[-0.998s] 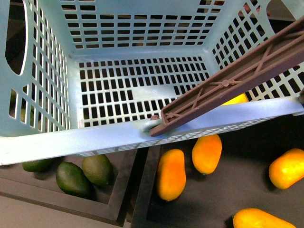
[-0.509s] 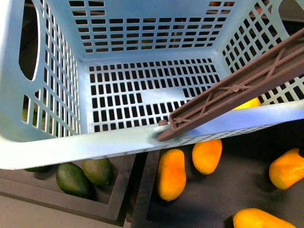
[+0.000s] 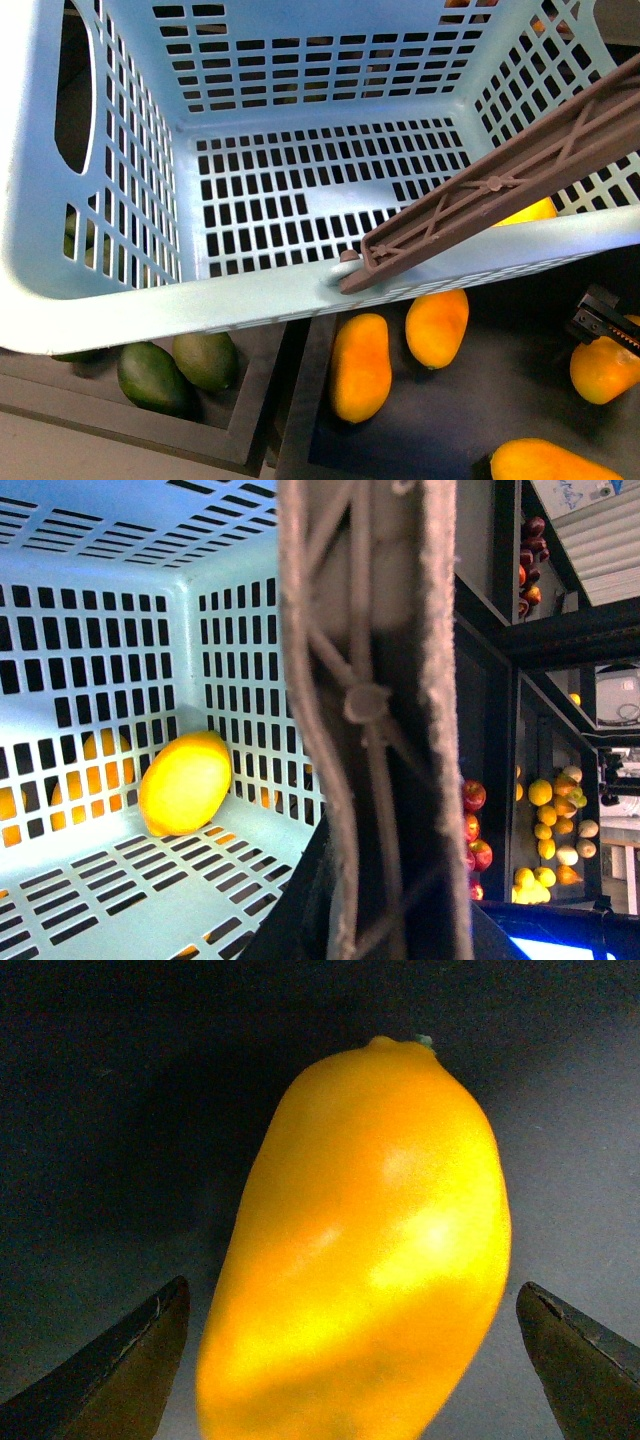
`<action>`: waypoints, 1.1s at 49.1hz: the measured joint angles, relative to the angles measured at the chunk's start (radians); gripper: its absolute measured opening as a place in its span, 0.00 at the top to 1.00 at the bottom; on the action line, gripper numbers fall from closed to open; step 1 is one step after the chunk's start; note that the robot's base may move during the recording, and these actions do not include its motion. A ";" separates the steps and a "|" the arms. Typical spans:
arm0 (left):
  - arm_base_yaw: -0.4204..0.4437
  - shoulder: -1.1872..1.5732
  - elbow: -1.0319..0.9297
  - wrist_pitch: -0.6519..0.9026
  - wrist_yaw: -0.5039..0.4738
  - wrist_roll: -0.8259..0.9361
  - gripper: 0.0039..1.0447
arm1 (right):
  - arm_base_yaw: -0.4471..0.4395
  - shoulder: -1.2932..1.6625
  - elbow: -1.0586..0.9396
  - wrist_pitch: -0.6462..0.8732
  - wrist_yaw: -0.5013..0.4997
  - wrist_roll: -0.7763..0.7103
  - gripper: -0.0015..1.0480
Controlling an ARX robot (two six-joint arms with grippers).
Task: Pick lemon and mango into basket
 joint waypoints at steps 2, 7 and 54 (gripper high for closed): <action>0.000 0.000 0.000 0.000 0.000 0.000 0.96 | 0.002 0.006 0.010 -0.004 -0.002 0.006 0.08; 0.000 0.000 0.000 0.000 -0.003 0.001 0.96 | 0.004 0.018 0.048 -0.018 -0.011 0.018 0.08; 0.000 0.000 0.000 0.000 -0.004 0.000 0.96 | -0.228 -0.332 -0.109 -0.020 -0.006 -0.322 0.44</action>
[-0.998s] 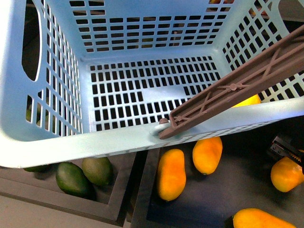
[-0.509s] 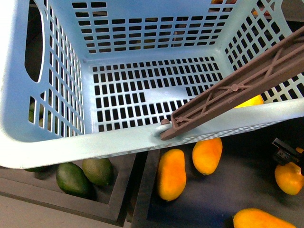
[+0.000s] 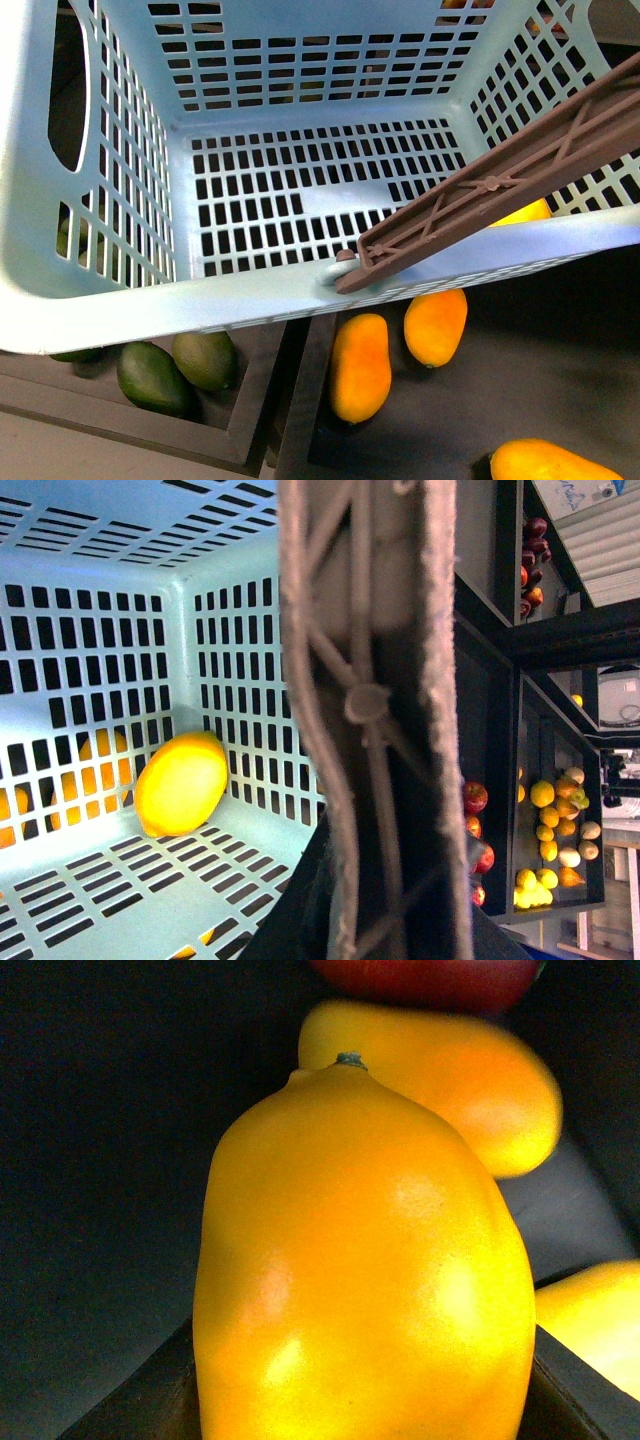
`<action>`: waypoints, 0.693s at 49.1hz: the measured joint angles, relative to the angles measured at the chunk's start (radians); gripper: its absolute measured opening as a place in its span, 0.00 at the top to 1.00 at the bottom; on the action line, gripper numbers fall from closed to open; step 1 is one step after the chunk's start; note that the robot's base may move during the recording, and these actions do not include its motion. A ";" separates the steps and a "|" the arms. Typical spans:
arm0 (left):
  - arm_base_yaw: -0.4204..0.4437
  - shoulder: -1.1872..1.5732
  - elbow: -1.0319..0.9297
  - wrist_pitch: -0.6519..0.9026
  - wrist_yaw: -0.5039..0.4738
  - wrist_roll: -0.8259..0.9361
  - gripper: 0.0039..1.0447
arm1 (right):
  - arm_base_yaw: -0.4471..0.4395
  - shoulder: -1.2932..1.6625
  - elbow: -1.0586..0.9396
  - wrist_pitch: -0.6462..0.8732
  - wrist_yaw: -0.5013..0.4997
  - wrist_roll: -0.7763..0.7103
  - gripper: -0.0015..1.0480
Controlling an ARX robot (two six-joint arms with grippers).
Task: Pick lemon and mango into basket
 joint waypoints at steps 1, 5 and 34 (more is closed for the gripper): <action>0.000 0.000 0.000 0.000 0.000 0.000 0.96 | -0.006 -0.019 -0.005 -0.005 -0.009 -0.015 0.44; 0.000 0.000 0.000 0.000 0.000 0.000 0.96 | -0.037 -0.140 -0.029 -0.058 -0.051 -0.098 0.44; 0.000 0.000 0.000 0.000 0.000 0.000 0.96 | -0.006 -0.889 -0.021 -0.440 -0.225 -0.112 0.44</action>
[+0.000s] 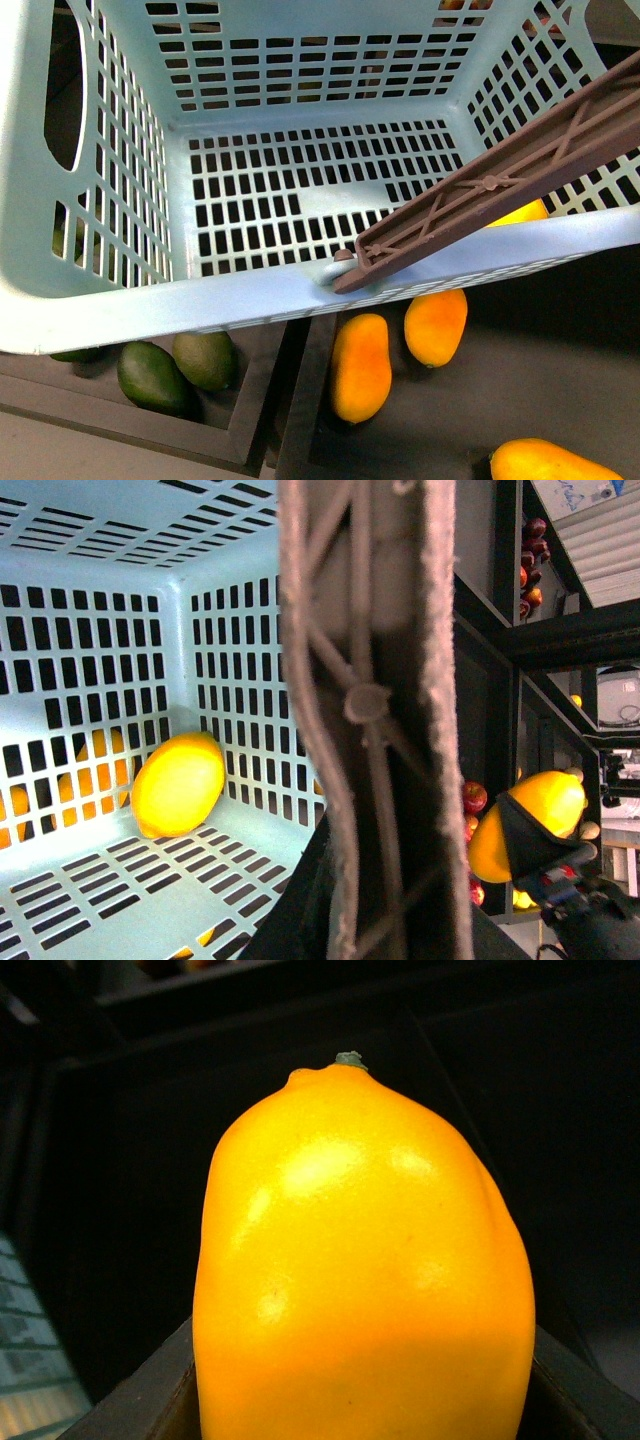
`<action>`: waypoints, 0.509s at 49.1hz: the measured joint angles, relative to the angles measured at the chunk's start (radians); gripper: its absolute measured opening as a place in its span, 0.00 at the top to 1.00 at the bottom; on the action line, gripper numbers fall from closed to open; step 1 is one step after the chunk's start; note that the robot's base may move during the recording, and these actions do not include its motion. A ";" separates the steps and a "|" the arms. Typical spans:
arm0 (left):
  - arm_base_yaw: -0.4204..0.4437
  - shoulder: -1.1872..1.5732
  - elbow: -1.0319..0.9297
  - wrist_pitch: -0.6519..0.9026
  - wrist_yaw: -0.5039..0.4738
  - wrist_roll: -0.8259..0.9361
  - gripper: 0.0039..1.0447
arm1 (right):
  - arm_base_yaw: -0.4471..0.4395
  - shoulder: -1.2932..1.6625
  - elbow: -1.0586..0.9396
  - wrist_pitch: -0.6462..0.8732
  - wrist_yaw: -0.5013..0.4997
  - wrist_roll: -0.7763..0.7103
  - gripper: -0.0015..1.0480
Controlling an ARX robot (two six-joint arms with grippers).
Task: Pick lemon and mango into basket
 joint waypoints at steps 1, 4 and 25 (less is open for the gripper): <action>0.000 0.000 0.000 0.000 0.000 0.000 0.96 | 0.020 -0.023 0.000 -0.010 0.004 0.011 0.44; 0.000 0.000 0.000 0.000 0.000 0.000 0.96 | 0.067 -0.059 0.001 -0.022 0.018 0.029 0.44; 0.000 0.000 0.000 0.000 0.000 0.000 0.96 | 0.581 0.069 0.095 0.111 0.259 0.277 0.44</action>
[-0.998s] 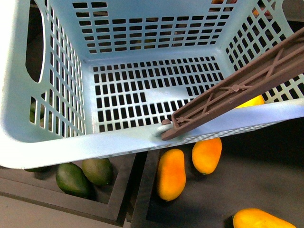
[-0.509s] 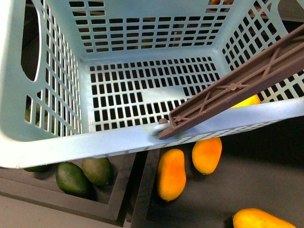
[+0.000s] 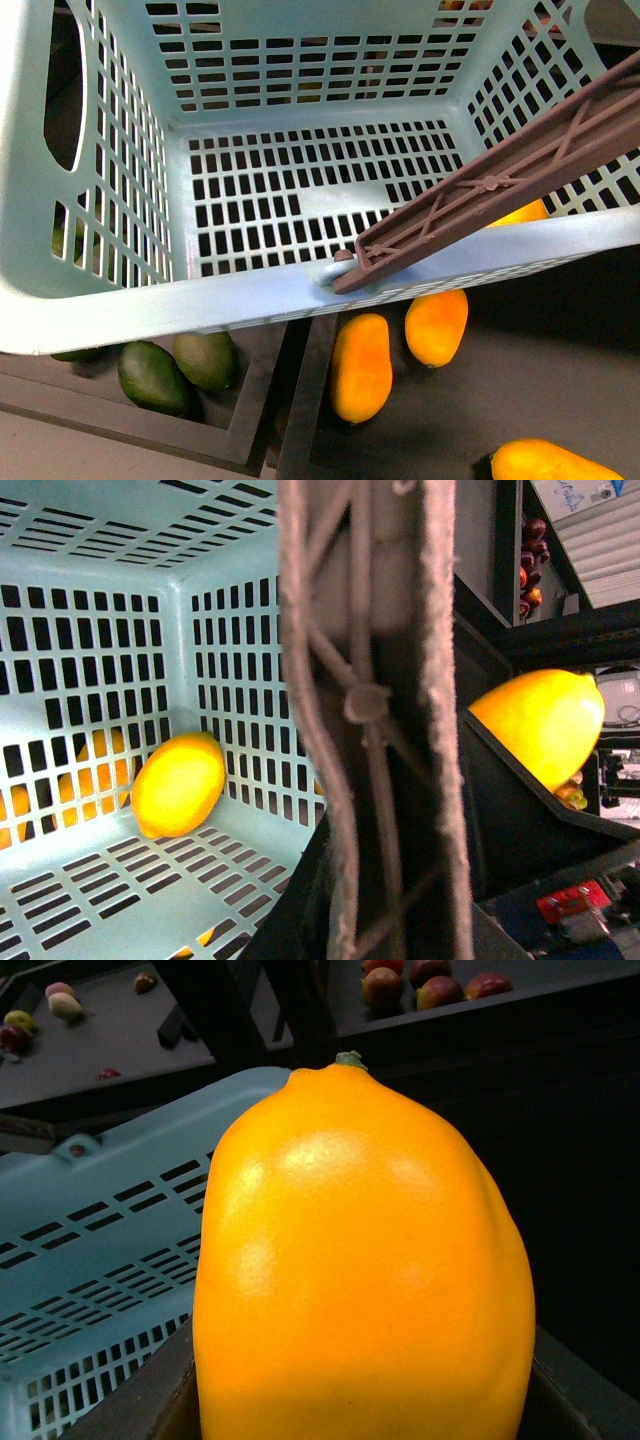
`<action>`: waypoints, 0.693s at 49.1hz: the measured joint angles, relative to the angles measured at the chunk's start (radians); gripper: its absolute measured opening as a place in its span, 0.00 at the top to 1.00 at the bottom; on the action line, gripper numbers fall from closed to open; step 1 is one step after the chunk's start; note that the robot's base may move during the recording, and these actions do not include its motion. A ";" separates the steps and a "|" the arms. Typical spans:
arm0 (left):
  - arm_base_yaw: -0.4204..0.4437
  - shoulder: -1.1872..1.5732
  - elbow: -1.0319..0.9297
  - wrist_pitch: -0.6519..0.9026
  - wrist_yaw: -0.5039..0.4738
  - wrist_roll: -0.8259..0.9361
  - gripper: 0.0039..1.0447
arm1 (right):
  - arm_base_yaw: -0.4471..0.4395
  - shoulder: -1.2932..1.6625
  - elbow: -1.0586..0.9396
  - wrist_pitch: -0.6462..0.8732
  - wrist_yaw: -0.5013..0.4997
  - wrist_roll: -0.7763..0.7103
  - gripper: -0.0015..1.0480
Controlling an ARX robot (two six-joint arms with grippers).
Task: Pick lemon and mango into basket
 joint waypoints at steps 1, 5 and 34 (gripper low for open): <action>0.000 0.000 0.000 0.000 0.000 0.000 0.96 | 0.011 0.014 0.005 0.006 0.010 0.002 0.44; 0.000 0.000 0.000 0.000 -0.001 0.000 0.96 | 0.050 0.071 0.028 0.026 0.041 0.017 0.44; 0.000 0.000 0.000 0.000 -0.005 -0.003 0.96 | 0.012 -0.077 -0.025 -0.096 0.169 0.003 0.08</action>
